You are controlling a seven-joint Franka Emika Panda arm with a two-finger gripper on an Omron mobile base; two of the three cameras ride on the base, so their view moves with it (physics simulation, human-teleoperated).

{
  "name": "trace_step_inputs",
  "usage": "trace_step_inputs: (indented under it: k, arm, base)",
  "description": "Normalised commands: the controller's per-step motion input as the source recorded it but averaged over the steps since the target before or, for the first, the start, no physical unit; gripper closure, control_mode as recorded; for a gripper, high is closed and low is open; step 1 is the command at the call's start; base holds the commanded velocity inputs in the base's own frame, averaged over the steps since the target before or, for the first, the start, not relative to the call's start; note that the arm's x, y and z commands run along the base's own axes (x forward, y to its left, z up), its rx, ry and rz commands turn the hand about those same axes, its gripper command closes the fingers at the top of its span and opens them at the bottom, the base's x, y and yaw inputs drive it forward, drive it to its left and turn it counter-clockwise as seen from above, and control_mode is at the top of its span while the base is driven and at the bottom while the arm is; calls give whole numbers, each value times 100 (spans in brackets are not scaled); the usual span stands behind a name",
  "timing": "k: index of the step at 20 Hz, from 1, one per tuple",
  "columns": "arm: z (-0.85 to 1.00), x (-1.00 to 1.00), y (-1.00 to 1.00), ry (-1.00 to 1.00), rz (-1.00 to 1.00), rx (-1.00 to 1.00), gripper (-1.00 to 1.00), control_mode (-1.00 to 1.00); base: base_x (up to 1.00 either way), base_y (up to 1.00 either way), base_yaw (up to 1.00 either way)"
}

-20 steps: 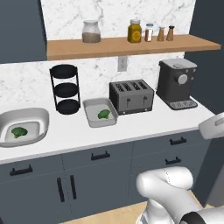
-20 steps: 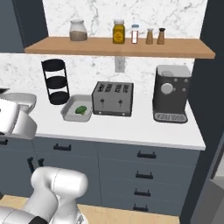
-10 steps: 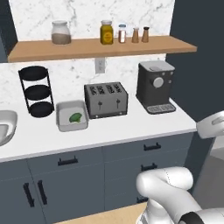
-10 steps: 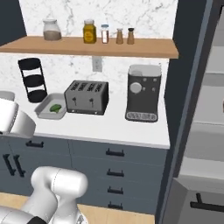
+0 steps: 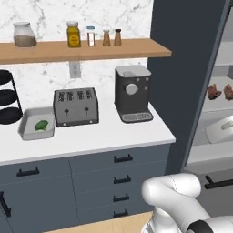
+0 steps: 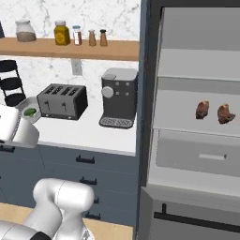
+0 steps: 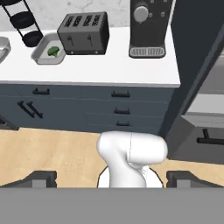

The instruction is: Place one broccoli and one steak in each tupperware on the nearby counter, to pack two identical lunches.

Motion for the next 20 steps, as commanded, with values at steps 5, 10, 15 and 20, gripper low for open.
trace_step_inputs:
  k: [5,10,15,20]
  arm:
    - [0,0,0,0,0,0,-100,100]
    - [0,0,0,0,0,0,-100,100]
    - [0,0,0,0,0,0,-100,100]
    - [0,0,0,0,0,0,-100,100]
  base:
    - [20,-69,6]
    - [24,-60,4]
    - [25,-59,3]
    - [25,-53,2]
